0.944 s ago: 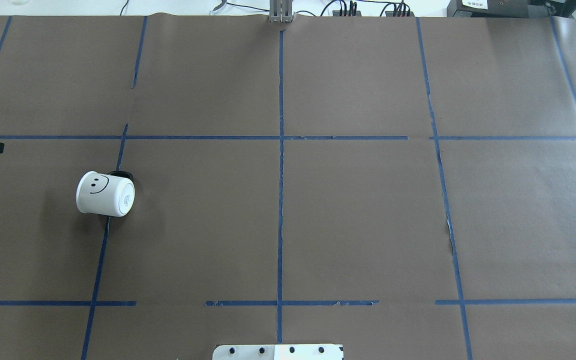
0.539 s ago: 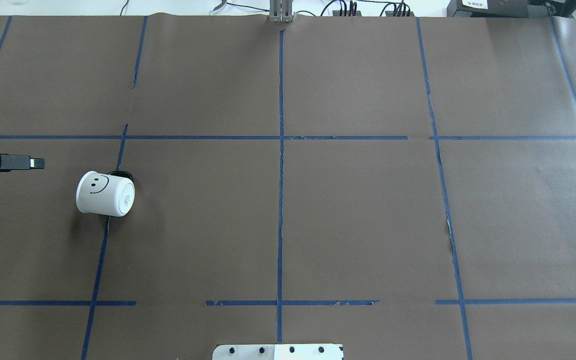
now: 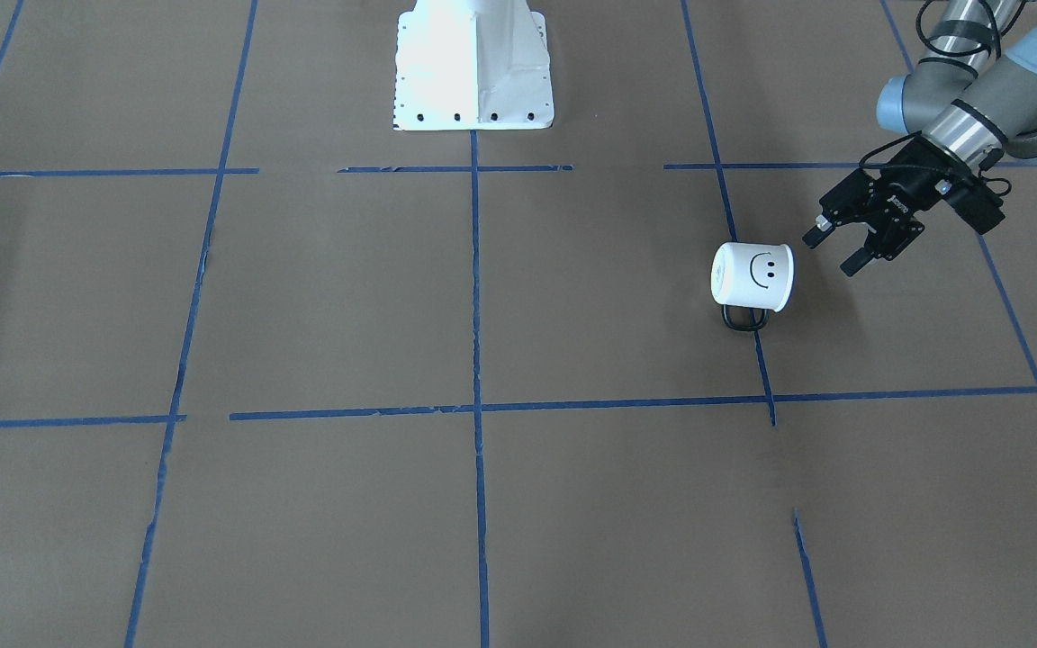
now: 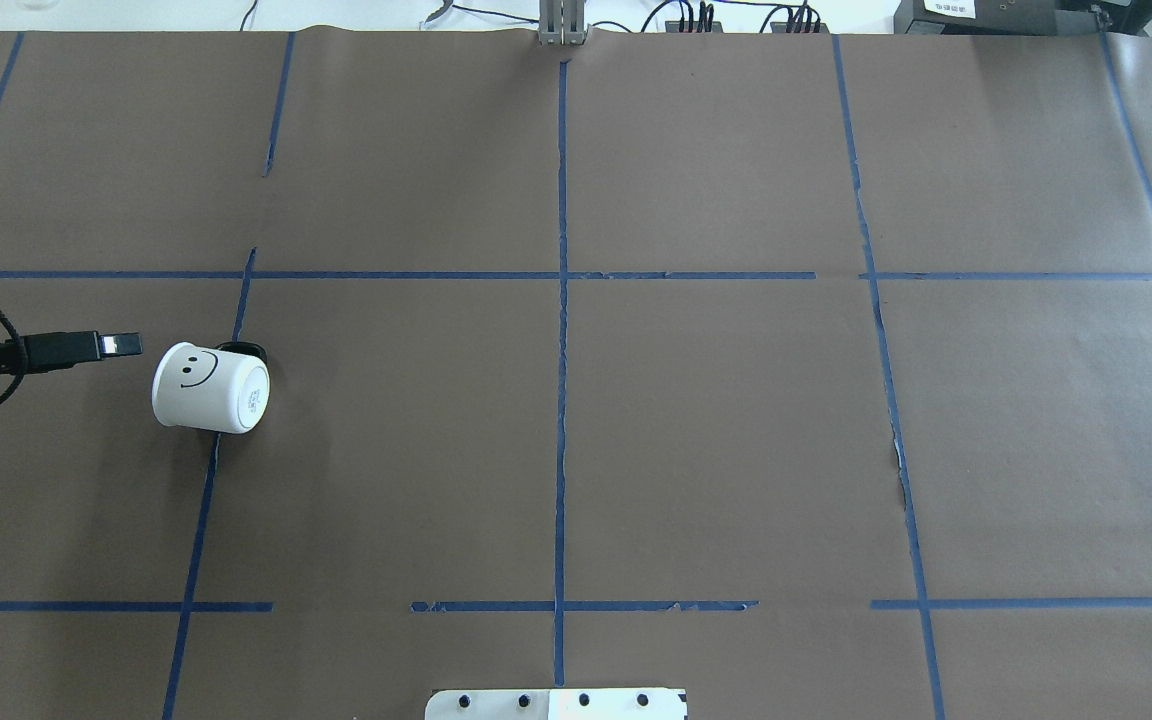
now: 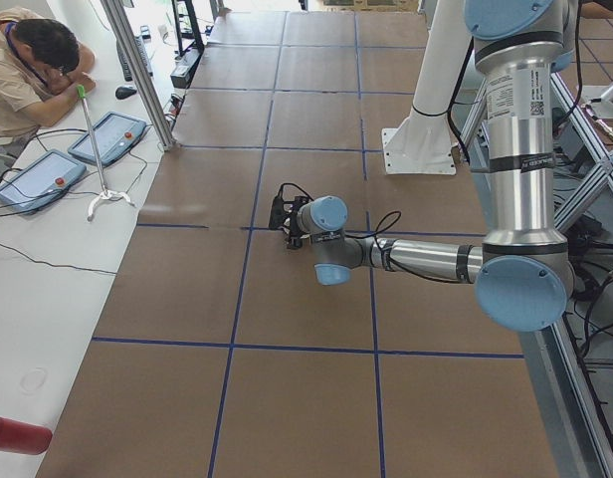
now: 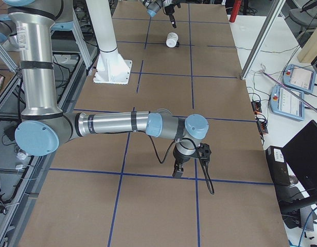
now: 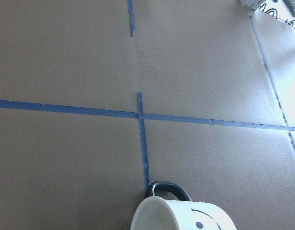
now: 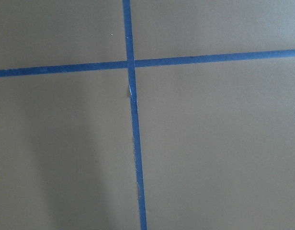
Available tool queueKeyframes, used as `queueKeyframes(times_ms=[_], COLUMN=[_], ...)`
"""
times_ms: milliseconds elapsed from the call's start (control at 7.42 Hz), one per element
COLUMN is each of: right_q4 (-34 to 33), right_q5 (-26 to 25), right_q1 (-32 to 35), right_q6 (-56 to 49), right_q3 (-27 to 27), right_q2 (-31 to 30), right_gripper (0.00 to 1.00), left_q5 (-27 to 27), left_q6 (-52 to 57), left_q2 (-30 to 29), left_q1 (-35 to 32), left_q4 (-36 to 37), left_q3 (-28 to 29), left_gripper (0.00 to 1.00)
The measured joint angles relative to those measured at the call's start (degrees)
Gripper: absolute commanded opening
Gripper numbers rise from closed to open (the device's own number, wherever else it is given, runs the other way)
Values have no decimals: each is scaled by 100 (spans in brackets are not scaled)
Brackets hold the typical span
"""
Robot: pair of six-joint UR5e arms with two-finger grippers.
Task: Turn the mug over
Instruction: 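Move the left gripper toward the open end of the white smiley mug, then close the left gripper on the mug rim and lift it slightly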
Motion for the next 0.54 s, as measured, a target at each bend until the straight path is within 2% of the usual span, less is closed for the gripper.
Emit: queueKeyframes(times_ms=[539], right_q4=[0], right_q5=[0], right_q1=[0], right_q6=[0], right_q3=[0], right_q2=[0], right_gripper=[100], left_q5=[364], left_q6=[-684], left_q2=[-649], left_q1=[509], left_q4=[-1288], left_q3=[1051], left_gripper=[100])
